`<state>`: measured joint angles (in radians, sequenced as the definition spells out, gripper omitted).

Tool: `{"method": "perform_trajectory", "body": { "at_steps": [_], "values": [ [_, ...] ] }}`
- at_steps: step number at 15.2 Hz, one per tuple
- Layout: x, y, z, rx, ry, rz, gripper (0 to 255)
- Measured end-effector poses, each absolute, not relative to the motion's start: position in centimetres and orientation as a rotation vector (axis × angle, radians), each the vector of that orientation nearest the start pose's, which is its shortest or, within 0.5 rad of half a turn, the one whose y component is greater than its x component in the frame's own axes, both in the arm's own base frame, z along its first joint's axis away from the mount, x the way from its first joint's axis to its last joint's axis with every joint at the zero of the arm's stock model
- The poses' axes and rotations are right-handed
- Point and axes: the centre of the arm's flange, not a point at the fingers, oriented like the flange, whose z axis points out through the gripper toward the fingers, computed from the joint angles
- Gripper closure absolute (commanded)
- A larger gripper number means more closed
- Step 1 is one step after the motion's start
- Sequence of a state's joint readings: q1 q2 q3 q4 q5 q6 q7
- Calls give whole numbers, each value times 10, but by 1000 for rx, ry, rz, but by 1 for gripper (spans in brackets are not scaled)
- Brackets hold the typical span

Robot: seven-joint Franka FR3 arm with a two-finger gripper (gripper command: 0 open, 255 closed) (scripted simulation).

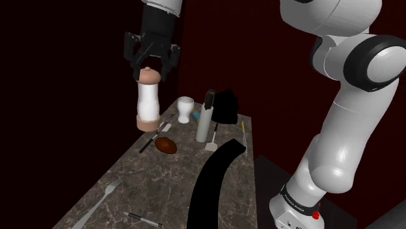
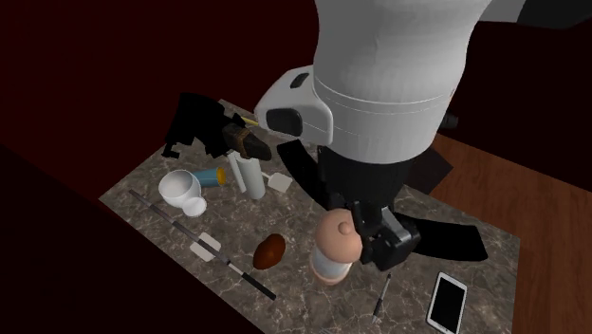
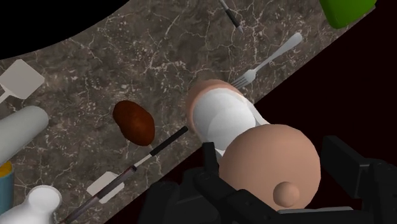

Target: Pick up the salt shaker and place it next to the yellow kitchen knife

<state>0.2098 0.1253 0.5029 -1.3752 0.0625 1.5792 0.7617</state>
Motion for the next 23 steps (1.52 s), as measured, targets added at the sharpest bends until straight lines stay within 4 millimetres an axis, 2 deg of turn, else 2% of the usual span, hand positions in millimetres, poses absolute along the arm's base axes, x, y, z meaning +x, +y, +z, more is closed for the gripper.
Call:
{"method": "perform_trajectory", "body": {
  "at_steps": [2,4,6,17,23],
  "values": [
    [455,360,657,-2987,80,19,255],
    [455,336,658,-2987,81,19,255],
    [453,306,658,-2987,82,19,255],
    [440,166,659,-2987,82,19,255],
    [440,86,660,-2987,81,19,255]
  ]
}}
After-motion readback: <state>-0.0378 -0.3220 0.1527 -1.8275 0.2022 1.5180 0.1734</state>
